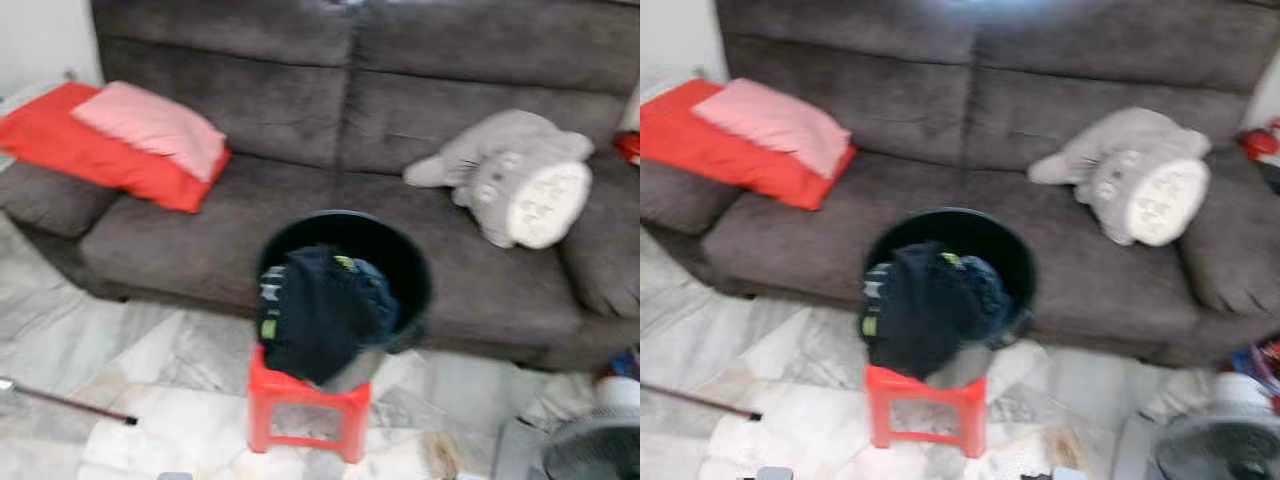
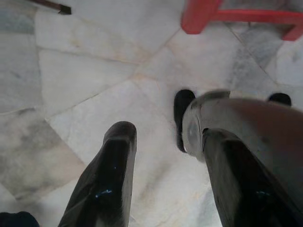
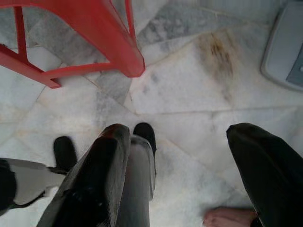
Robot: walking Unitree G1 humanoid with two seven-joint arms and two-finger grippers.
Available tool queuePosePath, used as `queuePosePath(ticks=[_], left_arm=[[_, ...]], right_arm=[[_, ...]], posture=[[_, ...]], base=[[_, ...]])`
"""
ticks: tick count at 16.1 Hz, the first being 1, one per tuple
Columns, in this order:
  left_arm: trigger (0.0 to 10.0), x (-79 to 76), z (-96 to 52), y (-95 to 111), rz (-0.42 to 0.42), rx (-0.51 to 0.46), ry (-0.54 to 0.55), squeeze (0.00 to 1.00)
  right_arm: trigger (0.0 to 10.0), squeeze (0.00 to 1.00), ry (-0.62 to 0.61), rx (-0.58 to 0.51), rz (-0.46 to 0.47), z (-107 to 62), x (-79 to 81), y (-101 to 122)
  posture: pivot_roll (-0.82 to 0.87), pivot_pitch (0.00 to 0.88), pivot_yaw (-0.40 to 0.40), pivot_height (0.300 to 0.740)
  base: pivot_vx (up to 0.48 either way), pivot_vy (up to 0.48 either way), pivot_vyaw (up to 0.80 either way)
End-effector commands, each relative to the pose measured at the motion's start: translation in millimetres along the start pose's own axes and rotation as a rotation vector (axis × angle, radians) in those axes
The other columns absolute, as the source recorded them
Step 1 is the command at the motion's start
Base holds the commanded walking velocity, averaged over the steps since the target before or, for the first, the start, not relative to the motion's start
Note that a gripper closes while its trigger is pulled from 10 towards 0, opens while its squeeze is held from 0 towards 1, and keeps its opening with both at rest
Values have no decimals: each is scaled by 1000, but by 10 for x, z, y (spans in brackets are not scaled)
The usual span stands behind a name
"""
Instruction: Hang hanger
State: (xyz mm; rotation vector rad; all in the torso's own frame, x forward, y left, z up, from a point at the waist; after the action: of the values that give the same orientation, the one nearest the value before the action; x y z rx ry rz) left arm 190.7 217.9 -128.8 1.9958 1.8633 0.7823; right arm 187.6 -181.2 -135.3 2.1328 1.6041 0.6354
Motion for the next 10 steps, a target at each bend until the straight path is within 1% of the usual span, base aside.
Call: queuePosePath(ticks=[1,5,6,7,8,9,10], left_arm=[[10000,20,-17,-98,11,29,2,0],[10000,29,-3,51,-27,-39,6,0],[10000,53,2,121,-65,-70,15,0],[10000,94,7,230,-100,-117,29,0],[10000,139,7,376,-114,-178,42,0],[10000,187,1,569,-114,-254,48,0],[10000,267,-24,831,-131,-356,60,0]], right_arm=[[10000,0,2,28,18,-16,32,-109],[10000,0,9,28,19,-16,43,-114],[10000,0,10,29,18,-17,48,-117],[10000,0,11,29,17,-17,51,-120],[10000,0,15,30,11,-17,56,-120],[10000,0,16,30,15,-18,56,-122],[10000,0,16,30,16,-18,55,-123]], posture=[[2,134,-32,740],[6,122,-28,740],[1,120,-24,740],[-7,119,-22,740],[-6,119,-22,740],[-3,119,-22,740],[-1,123,-21,740]], base=[[0,0,0],[0,0,0],[0,0,0],[0,0,0],[0,0,0],[0,0,0],[0,0,0]])
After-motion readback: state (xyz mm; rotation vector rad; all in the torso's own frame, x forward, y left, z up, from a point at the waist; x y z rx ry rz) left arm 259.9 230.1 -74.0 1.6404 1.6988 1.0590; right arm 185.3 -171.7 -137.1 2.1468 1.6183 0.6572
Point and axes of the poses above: a point about 5 cm out from each wrist's last joint towards the gripper, its own z axis pointing out of the wrist towards the gripper, its own y axis along the axis of the wrist's last joint, x = y × z, the point moved 5 cm from there along z, pointing out of the wrist towards the gripper, and after that the axes turned 5 degrees about z, right-handed, at the moved point
